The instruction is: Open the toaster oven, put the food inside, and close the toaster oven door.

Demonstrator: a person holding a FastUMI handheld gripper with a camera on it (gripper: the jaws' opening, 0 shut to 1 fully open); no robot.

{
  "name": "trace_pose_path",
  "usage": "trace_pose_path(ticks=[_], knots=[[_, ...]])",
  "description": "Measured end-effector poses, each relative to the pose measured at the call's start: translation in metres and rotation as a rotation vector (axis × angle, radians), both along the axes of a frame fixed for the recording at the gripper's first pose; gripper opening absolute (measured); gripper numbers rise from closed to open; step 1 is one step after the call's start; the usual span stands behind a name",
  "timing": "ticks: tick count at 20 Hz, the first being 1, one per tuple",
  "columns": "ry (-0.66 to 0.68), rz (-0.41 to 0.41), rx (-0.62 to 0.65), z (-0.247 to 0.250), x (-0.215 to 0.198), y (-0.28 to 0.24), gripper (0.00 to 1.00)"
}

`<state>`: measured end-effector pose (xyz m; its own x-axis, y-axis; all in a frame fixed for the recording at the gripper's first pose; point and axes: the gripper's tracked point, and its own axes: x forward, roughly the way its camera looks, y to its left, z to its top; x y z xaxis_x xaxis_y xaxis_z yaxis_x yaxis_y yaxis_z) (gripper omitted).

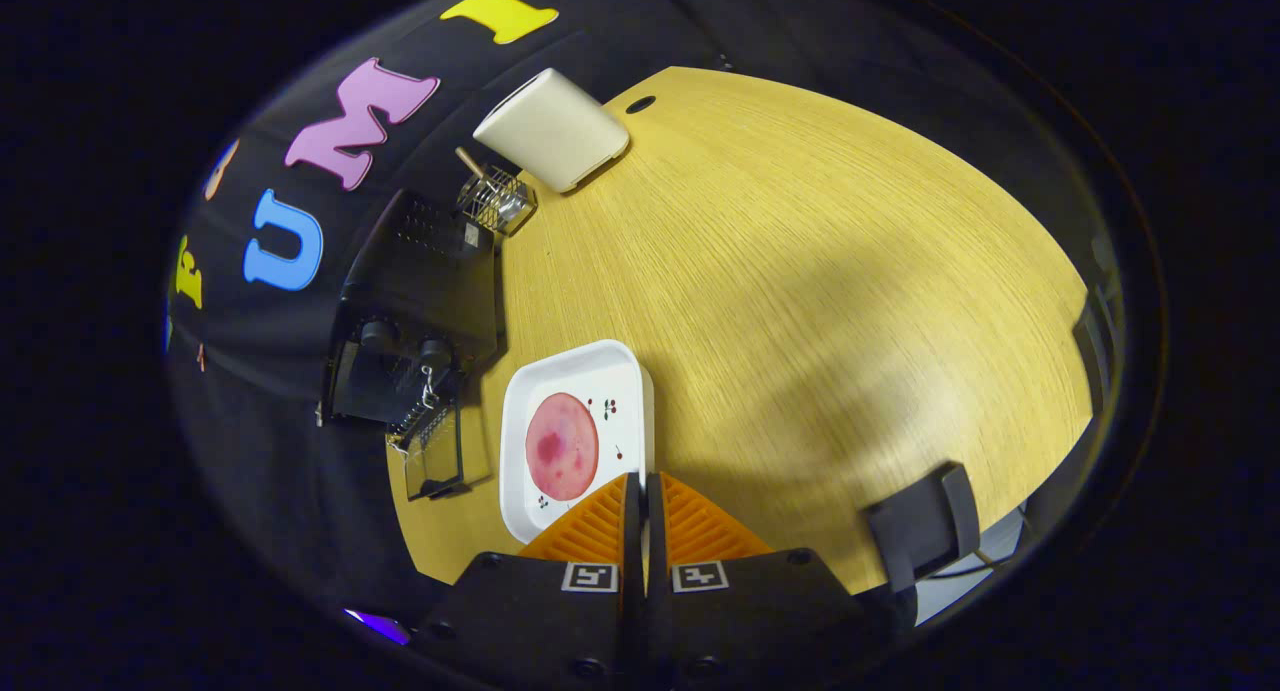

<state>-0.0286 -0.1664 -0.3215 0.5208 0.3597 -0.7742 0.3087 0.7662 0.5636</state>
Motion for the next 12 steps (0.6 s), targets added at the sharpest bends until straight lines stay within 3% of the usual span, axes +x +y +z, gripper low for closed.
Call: trace_pose_path(ticks=[6,12], knots=[[-0.015,-0.189,0.12,0.024,-0.037,0.023,0.05],[-0.075,-0.213,0.183,0.042,-0.055,0.073,0.05]])
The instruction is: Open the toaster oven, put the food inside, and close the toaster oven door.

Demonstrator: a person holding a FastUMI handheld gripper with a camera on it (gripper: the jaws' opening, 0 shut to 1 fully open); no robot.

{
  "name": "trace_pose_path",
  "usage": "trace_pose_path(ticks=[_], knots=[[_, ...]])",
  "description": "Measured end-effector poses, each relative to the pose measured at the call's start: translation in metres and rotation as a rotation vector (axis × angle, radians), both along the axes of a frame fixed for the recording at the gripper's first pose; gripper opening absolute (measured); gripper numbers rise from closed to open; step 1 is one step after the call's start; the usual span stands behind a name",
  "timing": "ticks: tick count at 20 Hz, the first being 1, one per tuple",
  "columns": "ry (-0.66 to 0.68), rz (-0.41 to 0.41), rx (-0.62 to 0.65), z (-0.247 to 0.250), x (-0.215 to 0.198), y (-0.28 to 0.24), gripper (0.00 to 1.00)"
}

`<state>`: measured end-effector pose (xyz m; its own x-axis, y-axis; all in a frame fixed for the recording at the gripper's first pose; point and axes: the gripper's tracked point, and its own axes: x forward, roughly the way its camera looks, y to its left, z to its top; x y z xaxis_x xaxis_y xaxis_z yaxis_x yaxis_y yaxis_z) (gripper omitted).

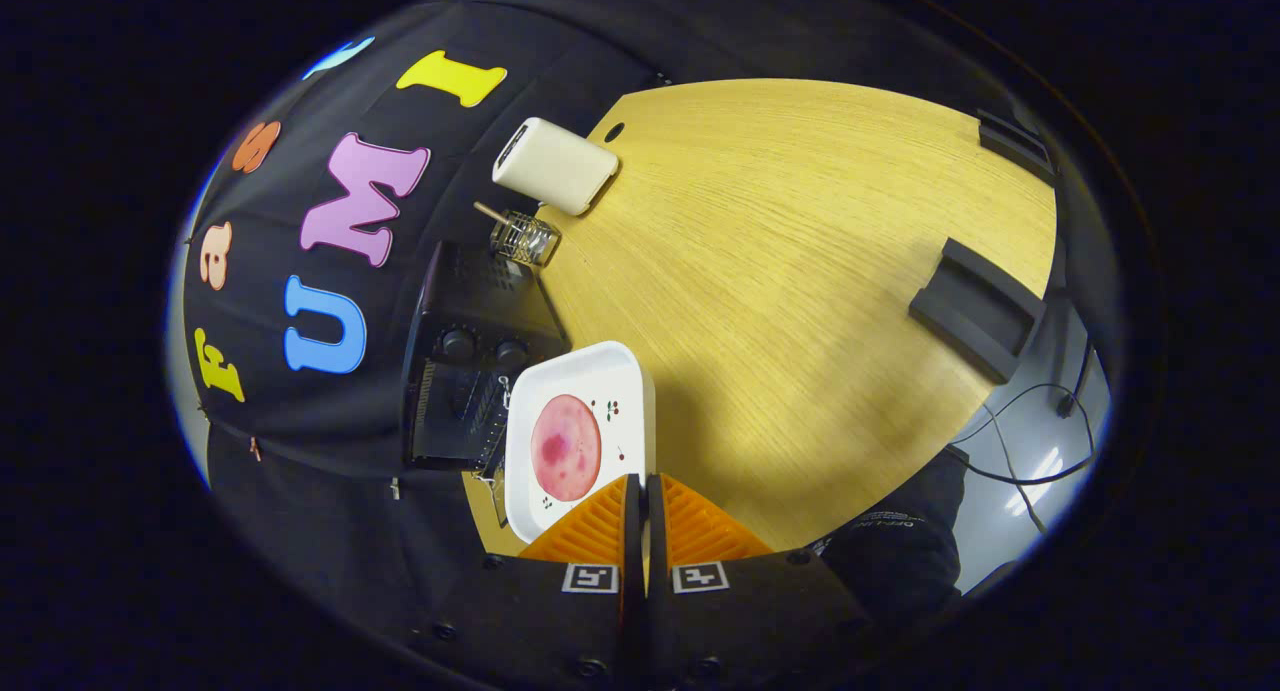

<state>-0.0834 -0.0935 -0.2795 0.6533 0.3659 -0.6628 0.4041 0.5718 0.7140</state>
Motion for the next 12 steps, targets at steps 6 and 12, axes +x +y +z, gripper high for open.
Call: trace_pose_path(ticks=[6,12], knots=[[-0.045,0.044,0.067,0.016,0.01,0.07,0.05],[-0.07,0.118,0.053,0.029,0.041,0.135,0.05]])
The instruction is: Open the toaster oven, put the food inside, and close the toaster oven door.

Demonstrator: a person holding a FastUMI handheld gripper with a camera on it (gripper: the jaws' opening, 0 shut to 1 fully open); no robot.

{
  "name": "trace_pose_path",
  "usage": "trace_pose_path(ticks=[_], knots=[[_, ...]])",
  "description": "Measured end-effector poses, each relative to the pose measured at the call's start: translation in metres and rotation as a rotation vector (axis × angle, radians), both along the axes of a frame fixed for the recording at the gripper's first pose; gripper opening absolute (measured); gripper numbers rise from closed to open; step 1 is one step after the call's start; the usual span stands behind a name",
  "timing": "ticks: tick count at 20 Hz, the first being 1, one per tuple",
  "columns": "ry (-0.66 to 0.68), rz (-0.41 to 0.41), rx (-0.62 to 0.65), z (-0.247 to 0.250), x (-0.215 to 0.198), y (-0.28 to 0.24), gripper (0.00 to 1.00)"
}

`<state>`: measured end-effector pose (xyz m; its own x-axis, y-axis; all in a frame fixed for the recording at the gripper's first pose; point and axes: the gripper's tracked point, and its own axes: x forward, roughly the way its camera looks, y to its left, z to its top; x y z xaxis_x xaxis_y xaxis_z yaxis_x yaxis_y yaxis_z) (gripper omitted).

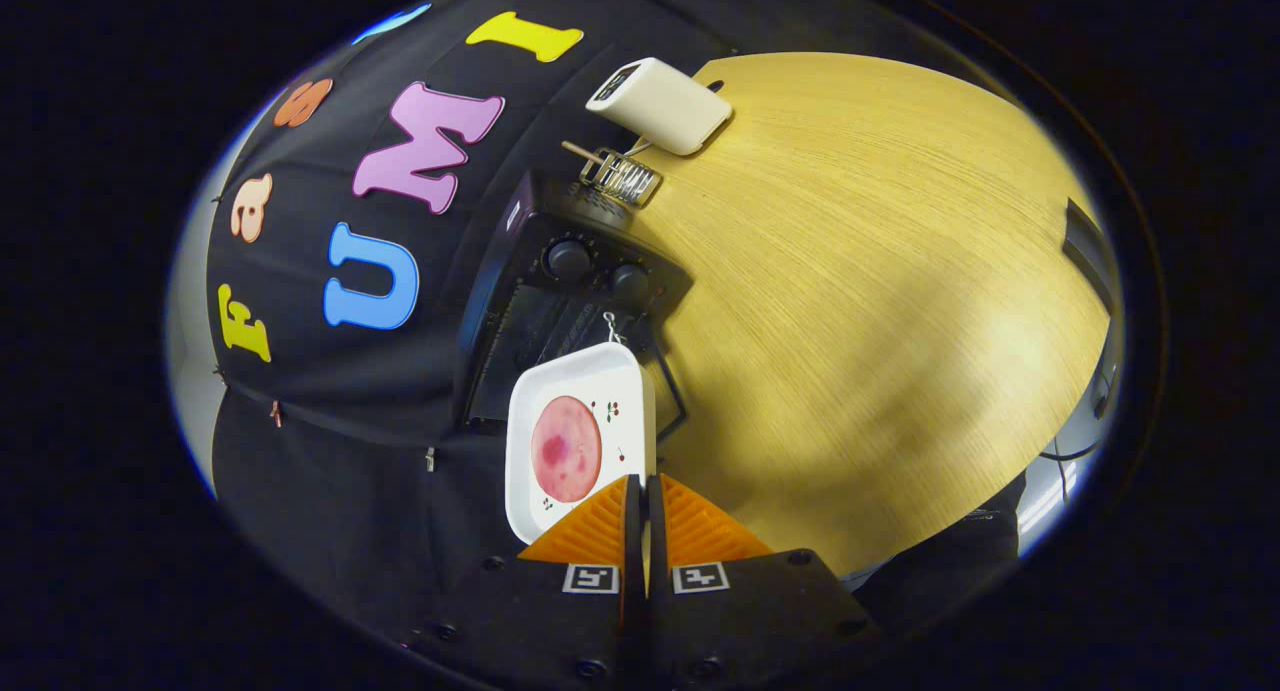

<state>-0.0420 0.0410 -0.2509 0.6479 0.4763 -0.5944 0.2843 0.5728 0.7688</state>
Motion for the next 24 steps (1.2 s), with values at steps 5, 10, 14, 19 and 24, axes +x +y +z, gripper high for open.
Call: trace_pose_path(ticks=[5,10,14,19,24], knots=[[0.0,-0.01,-0.008,0.004,0.036,0.039,0.05],[-0.003,-0.04,-0.045,0.002,0.079,0.065,0.05],[-0.029,-0.095,-0.06,-0.001,0.116,0.083,0.05],[-0.02,-0.193,-0.062,-0.017,0.151,0.1,0.05],[-0.018,-0.264,-0.07,-0.034,0.172,0.108,0.05]])
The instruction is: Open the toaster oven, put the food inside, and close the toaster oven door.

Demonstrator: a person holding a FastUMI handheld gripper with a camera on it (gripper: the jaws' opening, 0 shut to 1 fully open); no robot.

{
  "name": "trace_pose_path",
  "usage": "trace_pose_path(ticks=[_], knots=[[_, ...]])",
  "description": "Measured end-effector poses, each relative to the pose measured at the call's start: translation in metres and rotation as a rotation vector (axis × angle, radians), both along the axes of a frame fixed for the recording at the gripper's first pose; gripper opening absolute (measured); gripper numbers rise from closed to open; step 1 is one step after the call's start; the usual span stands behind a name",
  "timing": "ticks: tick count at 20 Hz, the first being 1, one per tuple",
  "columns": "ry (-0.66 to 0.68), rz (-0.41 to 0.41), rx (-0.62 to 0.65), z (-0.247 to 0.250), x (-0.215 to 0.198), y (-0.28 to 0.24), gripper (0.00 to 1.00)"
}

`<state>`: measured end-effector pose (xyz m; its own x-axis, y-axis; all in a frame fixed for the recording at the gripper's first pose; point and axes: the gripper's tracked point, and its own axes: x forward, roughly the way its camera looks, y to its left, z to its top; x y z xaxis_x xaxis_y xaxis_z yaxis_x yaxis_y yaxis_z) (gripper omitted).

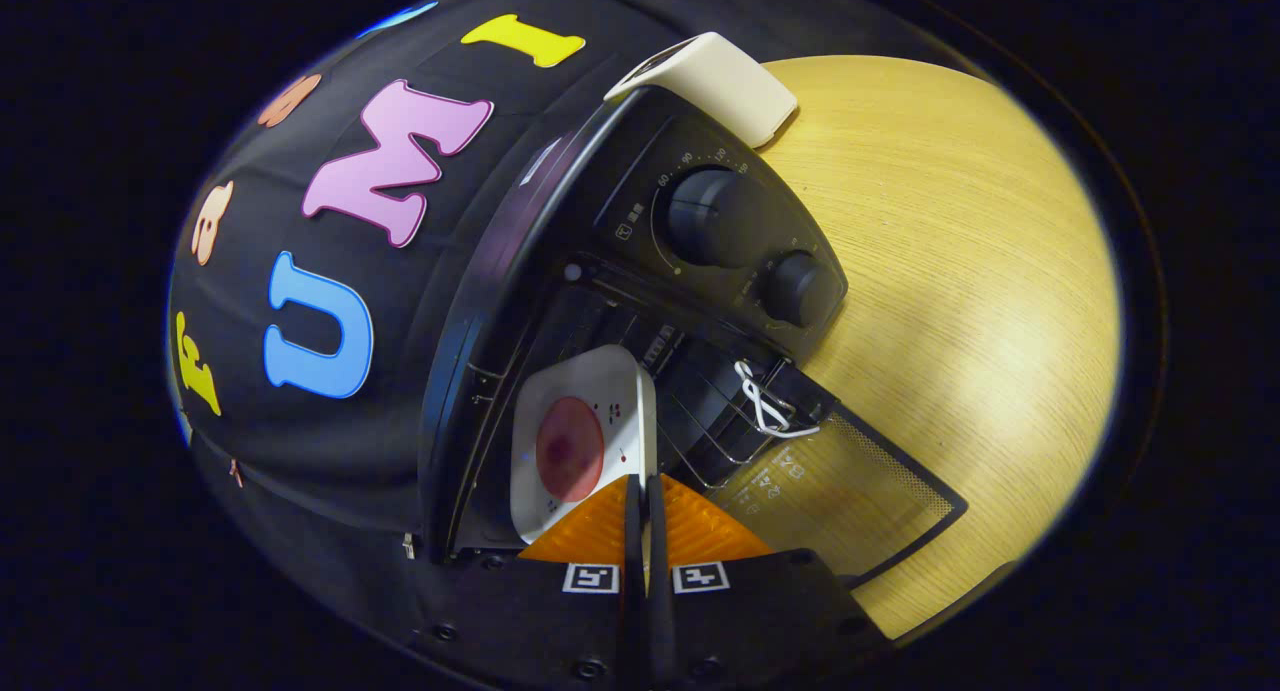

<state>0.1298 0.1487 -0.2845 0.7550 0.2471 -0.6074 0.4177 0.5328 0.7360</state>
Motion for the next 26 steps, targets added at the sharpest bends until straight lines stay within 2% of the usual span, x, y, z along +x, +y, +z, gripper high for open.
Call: trace_pose_path(ticks=[8,13,17,20,23,24,25,26], knots=[[0.053,-0.12,0.03,-0.013,0.028,-0.006,0.05],[0.067,-0.119,0.038,-0.016,0.026,0.003,0.05],[0.034,-0.11,0.081,-0.007,0.024,0.007,0.13],[-0.016,-0.102,0.058,0.004,0.021,0.002,0.73],[-0.02,-0.065,0.074,0.01,0.006,0.006,0.77],[-0.015,-0.043,0.067,0.012,-0.002,0.006,0.93],[-0.013,-0.021,0.051,0.009,-0.009,0.008,0.97],[-0.015,-0.003,0.034,0.01,-0.017,0.006,0.97]])
